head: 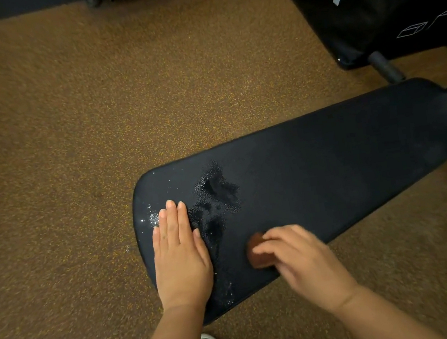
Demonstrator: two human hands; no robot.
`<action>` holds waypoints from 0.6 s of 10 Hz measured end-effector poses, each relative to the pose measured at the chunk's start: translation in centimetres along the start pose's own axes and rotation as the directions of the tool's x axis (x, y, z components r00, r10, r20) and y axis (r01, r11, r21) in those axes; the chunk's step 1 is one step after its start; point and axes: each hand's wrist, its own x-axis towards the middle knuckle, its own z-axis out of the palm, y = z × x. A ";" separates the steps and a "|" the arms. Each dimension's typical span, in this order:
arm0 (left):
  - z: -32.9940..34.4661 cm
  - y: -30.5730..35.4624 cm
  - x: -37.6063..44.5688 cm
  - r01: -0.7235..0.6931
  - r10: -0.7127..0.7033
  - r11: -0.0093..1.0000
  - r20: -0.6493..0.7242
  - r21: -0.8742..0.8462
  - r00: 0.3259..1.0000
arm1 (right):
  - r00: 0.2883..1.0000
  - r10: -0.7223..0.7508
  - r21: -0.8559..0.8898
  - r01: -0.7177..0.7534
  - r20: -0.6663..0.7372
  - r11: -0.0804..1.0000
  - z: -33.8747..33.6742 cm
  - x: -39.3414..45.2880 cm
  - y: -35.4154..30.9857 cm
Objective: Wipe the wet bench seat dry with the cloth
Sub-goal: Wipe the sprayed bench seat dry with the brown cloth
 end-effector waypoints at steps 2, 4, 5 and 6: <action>0.1 0.1 0.0 0.007 -0.007 1.000 -0.006 -0.001 1.000 | 0.891 0.385 0.022 -0.392 -0.240 0.920 1.8 6.9 1.3; 0.0 -0.2 -0.1 -0.012 0.012 1.000 -0.013 -0.005 1.000 | 0.992 0.106 0.067 -0.101 -0.066 0.993 3.2 4.1 -3.1; -0.1 0.0 -0.2 -0.006 0.006 1.000 -0.009 -0.005 1.000 | 0.999 0.006 -0.027 -0.007 -0.049 1.000 0.8 2.8 0.0; -0.1 0.1 -0.1 0.008 -0.008 1.000 -0.007 -0.012 1.000 | 0.974 0.177 -0.069 -0.188 -0.139 0.980 -0.1 5.7 2.8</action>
